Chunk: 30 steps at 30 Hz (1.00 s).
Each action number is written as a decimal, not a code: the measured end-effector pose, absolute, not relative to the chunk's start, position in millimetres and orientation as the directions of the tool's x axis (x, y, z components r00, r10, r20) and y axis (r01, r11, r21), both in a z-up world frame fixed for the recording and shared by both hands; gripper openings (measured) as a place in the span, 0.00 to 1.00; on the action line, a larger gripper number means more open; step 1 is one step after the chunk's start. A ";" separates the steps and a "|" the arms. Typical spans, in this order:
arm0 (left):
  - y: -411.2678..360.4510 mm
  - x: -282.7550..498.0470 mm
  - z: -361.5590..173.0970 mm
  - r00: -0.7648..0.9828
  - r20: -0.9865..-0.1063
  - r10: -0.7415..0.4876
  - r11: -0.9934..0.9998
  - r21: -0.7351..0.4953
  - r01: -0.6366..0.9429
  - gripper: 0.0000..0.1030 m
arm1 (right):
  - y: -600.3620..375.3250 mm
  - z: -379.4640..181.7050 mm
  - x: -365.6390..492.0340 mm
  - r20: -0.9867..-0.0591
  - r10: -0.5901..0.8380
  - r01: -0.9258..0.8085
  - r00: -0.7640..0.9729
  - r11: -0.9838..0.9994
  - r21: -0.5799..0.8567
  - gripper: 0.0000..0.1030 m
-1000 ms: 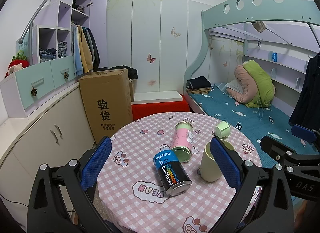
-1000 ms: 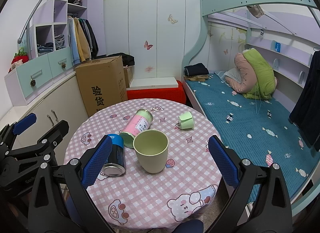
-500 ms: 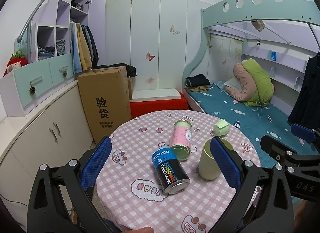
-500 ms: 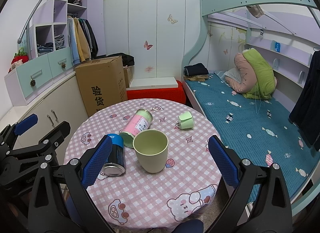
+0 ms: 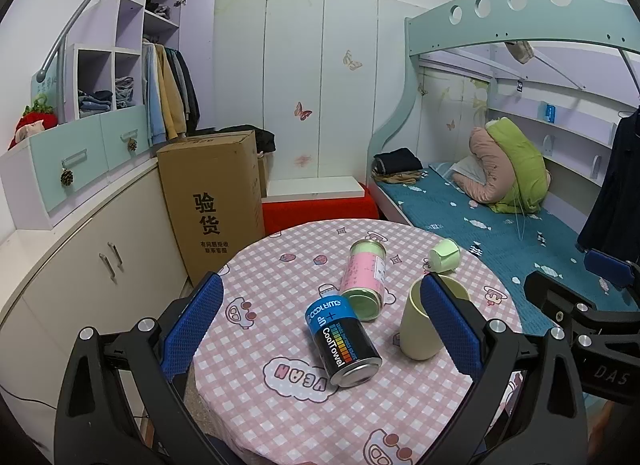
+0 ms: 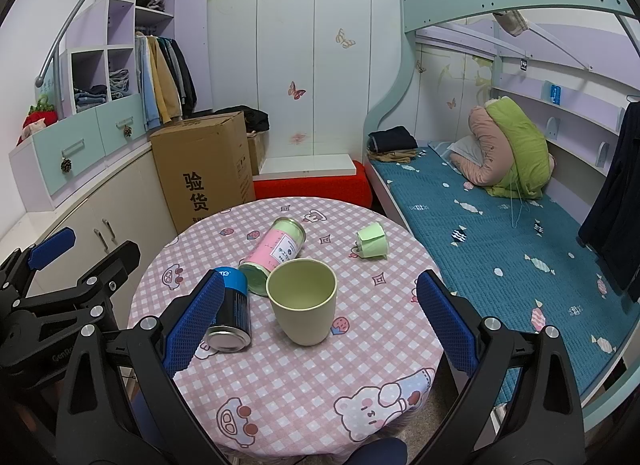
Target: Flip cup upright
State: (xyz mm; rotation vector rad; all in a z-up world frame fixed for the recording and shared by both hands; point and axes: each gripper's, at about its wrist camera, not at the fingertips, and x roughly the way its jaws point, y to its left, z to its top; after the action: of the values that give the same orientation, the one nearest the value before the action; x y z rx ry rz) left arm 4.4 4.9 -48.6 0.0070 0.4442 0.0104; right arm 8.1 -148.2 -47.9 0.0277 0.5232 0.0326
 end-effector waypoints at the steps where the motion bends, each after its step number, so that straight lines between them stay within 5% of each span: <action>1: 5.4 4.3 -48.6 0.902 -0.431 0.010 1.000 0.007 -0.007 0.92 | -148.2 -48.1 7.7 -0.498 0.038 -0.024 0.866 0.999 0.035 0.94; 30: 8.9 4.4 -46.8 0.903 -0.429 -0.001 1.000 -0.007 -0.002 0.92 | -147.4 -48.1 5.2 -0.496 0.041 -0.027 0.867 0.999 0.034 0.94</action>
State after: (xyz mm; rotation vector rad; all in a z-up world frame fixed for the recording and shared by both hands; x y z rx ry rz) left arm 4.4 8.9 -46.8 -0.0072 0.4434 0.0005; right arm 5.2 -147.4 -48.1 0.0266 0.5197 0.0354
